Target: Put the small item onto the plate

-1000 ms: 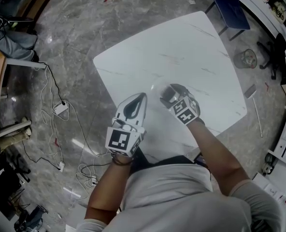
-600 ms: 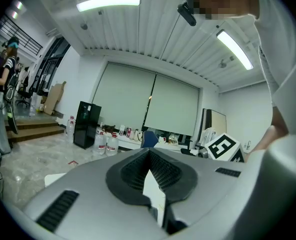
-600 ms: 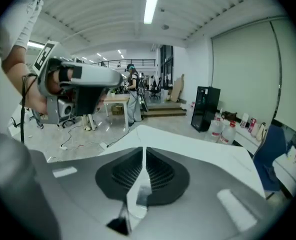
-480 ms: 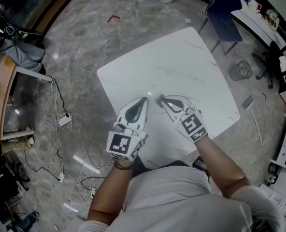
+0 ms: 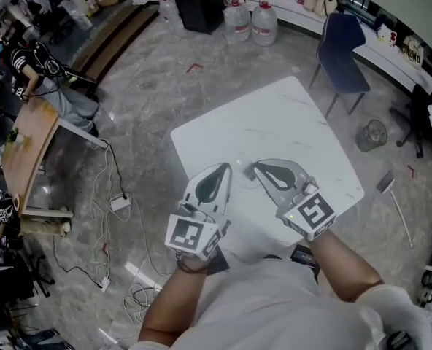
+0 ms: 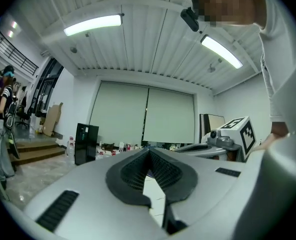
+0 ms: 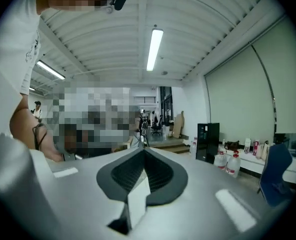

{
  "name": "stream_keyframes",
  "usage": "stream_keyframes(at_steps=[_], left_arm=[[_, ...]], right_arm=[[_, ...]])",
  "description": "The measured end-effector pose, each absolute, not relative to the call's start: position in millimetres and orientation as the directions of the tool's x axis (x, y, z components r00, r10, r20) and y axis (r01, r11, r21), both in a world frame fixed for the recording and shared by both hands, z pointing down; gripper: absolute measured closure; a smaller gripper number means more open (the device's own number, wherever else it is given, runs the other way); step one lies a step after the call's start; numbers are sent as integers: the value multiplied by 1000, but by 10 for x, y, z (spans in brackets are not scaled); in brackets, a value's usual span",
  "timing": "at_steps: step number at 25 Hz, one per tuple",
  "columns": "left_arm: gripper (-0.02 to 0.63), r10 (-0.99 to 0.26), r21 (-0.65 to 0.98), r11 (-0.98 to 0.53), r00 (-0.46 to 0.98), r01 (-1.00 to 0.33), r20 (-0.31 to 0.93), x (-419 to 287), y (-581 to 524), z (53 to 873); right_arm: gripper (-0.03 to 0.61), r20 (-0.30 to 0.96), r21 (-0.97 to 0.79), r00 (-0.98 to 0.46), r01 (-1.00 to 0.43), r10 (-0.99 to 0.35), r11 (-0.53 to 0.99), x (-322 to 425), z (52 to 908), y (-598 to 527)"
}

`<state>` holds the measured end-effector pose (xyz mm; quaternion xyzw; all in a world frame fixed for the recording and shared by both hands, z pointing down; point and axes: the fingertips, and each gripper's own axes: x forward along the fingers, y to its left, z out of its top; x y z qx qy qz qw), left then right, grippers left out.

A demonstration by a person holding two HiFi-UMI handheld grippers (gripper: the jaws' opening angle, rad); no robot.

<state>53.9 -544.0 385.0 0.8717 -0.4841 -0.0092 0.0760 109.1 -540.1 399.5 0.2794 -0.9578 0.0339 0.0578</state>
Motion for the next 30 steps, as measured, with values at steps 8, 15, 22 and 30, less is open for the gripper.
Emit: stream_keyframes(at_steps=[8,15,22,30], left_arm=[[607,-816,116,-568,576,-815,49,506,-5085,3274],[607,-771,106,-633,637,-767,13,361,-4648,2919],[607,-737,97,-675,676,-732,-27,191,-4230,2661],[607,-700,93,-713,714,-695,-33,99,-3859,2534]], right_arm=[[577,46,-62,-784,-621,-619,781,1017,3323,-5005],[577,6,-49,-718,-695,-696,717,906,2906,-4501],[577,-20,-16,-667,-745,-745,667,746,2627,-4108],[577,-37,-20,-641,-767,-767,642,619,2482,-3763]])
